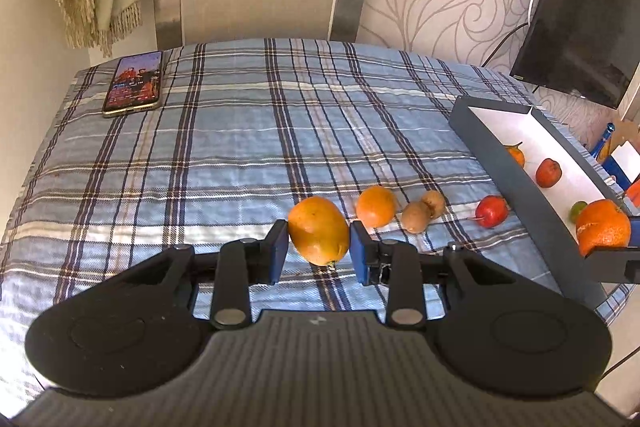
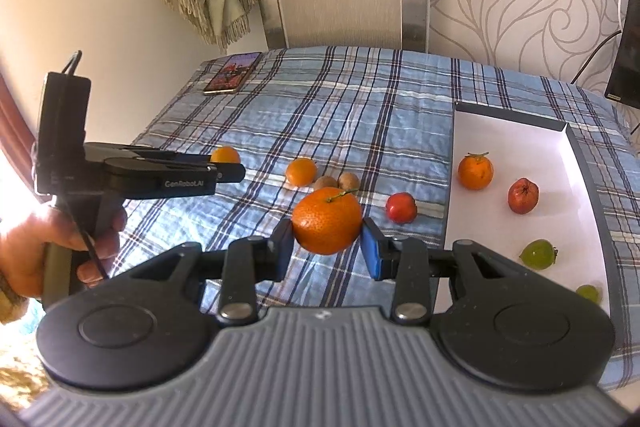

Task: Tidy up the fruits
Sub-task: 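Lift the yellow-orange with the left gripper while the right gripper lifts the tangerine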

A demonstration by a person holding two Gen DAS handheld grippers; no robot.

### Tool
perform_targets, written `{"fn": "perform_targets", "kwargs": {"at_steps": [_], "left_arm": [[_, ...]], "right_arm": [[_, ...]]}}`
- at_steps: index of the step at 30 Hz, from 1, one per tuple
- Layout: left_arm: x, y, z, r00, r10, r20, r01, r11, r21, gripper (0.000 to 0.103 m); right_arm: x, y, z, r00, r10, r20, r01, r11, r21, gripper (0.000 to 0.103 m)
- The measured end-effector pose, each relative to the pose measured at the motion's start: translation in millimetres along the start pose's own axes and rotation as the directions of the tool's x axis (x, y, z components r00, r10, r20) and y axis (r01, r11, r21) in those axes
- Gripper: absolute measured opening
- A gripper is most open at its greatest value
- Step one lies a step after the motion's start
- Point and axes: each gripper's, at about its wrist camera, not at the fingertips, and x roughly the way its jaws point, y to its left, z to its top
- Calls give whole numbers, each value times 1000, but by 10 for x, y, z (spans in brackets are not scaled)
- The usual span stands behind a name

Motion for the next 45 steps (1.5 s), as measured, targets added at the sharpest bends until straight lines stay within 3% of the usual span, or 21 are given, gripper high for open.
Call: {"fn": "perform_targets", "kwargs": {"at_steps": [20,45], "left_arm": [[37,-330,168,999,-30,11,30,998,48,38],[202,-828,395,993,-115,13,112,986,123,38]], "right_arm": [[-138,-188,-43,999,-2,40,1,999,32,39],[-282,-467,-140,996,-67,50,61,992,112,39]]}}
